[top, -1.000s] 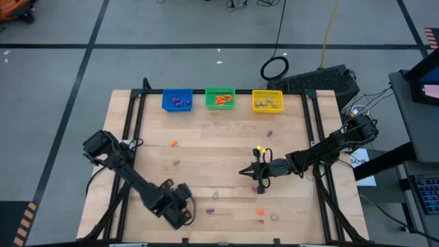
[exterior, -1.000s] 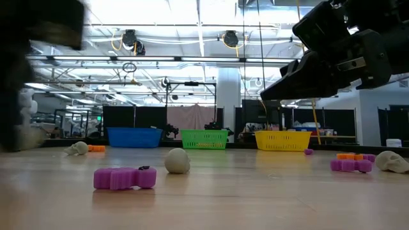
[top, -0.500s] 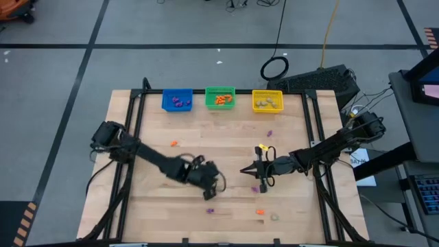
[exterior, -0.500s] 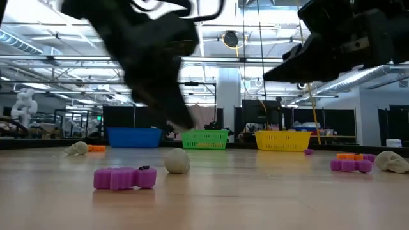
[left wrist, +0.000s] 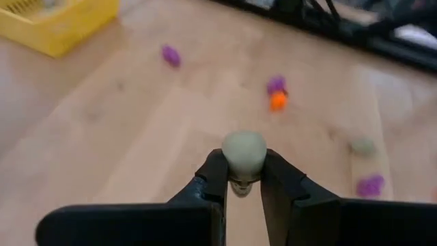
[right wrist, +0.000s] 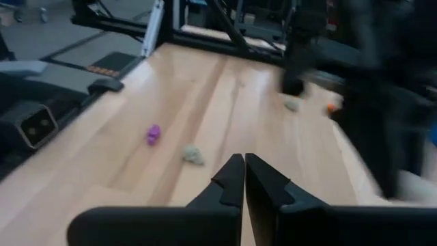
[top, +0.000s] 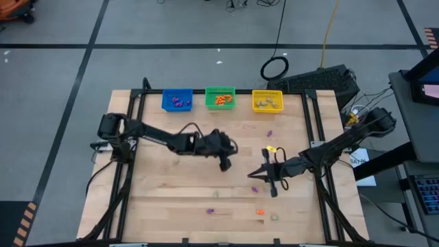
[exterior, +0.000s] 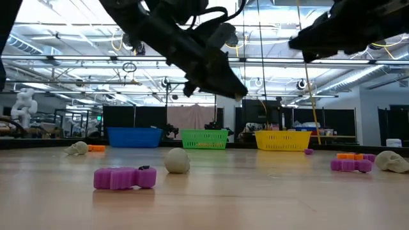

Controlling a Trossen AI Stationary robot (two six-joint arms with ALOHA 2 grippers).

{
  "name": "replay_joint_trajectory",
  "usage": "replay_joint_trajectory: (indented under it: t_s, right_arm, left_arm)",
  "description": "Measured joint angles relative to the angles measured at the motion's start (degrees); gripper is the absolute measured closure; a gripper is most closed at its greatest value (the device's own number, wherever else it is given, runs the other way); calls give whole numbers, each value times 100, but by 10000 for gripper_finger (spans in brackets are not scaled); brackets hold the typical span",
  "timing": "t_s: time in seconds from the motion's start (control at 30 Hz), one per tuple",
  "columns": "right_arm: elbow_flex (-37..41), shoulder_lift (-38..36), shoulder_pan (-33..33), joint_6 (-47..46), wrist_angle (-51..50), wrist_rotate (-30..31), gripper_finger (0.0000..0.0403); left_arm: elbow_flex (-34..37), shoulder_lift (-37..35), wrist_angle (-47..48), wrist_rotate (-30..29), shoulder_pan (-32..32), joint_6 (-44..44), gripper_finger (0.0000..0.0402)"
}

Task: Sort Halloween decoration
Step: Put the grey skull toy into the yellow basket

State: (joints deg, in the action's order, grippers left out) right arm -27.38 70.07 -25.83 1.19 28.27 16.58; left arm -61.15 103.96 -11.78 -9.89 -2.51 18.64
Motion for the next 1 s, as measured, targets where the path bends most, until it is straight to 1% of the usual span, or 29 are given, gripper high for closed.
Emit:
replay_joint_trajectory:
  t_s: [0.07,0.23,0.37,0.47,0.67,0.87,0.93,1.0]
  right_arm:
    - [0,-101,-83,24,10,4,403]
    - [0,-306,-205,240,5,7,403]
    - [0,-425,-205,305,9,27,403]
    - [0,-488,-231,352,-54,146,403]
    - [0,-564,-262,416,-103,161,403]
    - [0,-593,-283,376,-138,194,403]
    - [0,-595,-286,185,-149,625,403]
    - [0,-595,-281,-103,-231,1391,403]
  left_arm:
    - [-45,-2,-46,140,243,-78,357]
    - [-436,233,-131,196,685,-325,357]
    - [-981,630,-124,223,950,-464,357]
    - [-1445,1036,-161,96,1162,-554,357]
    - [-2276,1891,-241,41,1537,-477,358]
    - [-3047,2493,-205,76,1813,-436,358]
    - [-3303,2637,-152,85,1871,-414,358]
    - [-3505,2755,-63,92,1916,-404,358]
